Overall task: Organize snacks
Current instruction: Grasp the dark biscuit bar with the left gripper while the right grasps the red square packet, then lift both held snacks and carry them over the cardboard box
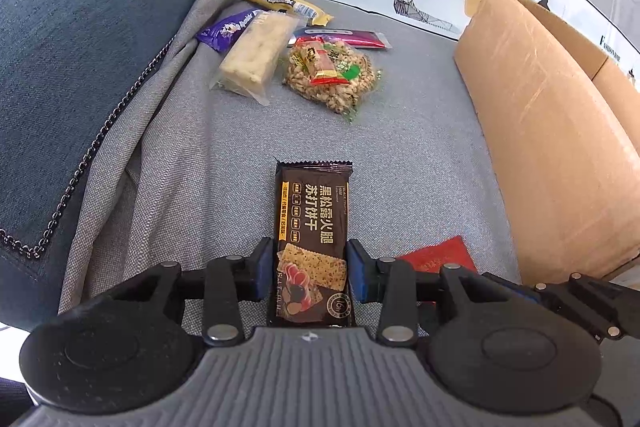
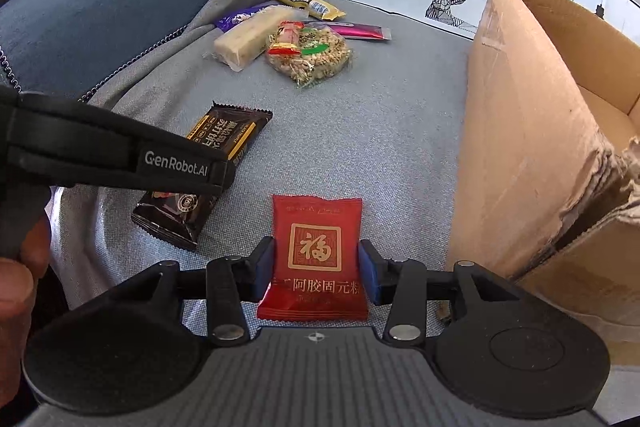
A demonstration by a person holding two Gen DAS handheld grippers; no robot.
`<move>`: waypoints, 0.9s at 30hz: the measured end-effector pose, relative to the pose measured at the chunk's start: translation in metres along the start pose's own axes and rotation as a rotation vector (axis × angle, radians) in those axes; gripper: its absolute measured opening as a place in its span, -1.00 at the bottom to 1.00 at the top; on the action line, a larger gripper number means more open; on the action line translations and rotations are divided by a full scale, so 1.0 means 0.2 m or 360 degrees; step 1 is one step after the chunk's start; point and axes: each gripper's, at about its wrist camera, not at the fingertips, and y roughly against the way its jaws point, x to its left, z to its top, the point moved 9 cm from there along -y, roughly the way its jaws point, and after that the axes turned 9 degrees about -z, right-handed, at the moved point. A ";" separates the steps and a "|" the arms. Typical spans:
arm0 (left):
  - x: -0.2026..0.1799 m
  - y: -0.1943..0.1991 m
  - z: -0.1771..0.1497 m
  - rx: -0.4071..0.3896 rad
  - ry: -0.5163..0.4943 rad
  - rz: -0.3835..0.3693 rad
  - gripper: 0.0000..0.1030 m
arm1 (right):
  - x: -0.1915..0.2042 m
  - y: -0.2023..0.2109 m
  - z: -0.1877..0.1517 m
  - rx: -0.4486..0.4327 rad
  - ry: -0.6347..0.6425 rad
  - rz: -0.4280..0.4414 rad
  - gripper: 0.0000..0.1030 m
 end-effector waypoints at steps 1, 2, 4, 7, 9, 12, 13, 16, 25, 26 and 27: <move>0.00 0.00 0.00 0.0000 -0.0001 0.0000 -0.18 | 0.00 0.00 0.00 0.0000 0.0002 -0.0003 -0.10; 0.00 0.00 0.00 0.0001 -0.0002 0.0000 -0.18 | 0.00 0.00 0.00 0.0000 0.0001 -0.0003 -0.10; 0.00 0.00 0.00 0.0002 -0.0007 0.0000 -0.18 | 0.00 0.00 0.00 -0.0001 0.0004 -0.0005 -0.09; 0.00 -0.01 0.00 0.0002 -0.0006 0.0000 -0.18 | 0.00 0.00 0.00 -0.0001 0.0005 -0.0007 -0.09; 0.00 -0.01 0.00 0.0002 -0.0009 0.0000 -0.18 | 0.00 0.00 0.00 -0.0001 0.0005 -0.0006 -0.09; 0.00 -0.01 0.00 0.0002 -0.0013 0.0001 -0.18 | 0.00 0.00 0.00 -0.0001 0.0005 -0.0007 -0.09; 0.00 -0.01 0.00 0.0002 -0.0014 0.0001 -0.18 | 0.00 0.00 0.00 -0.0001 0.0004 -0.0007 -0.09; 0.00 -0.01 0.00 0.0002 -0.0016 0.0001 -0.18 | 0.00 0.00 0.00 -0.0001 0.0004 -0.0008 -0.09; 0.00 0.01 0.00 -0.0024 -0.0019 0.0013 -0.18 | 0.00 0.03 0.02 -0.0046 0.0005 -0.0013 -0.11; 0.01 0.02 0.01 -0.0038 -0.0010 0.0014 -0.18 | 0.00 0.03 0.02 -0.0059 0.0003 -0.0009 -0.11; 0.01 0.03 0.01 -0.0056 -0.0002 0.0011 -0.19 | 0.00 0.04 0.03 -0.0074 0.0003 -0.0006 -0.11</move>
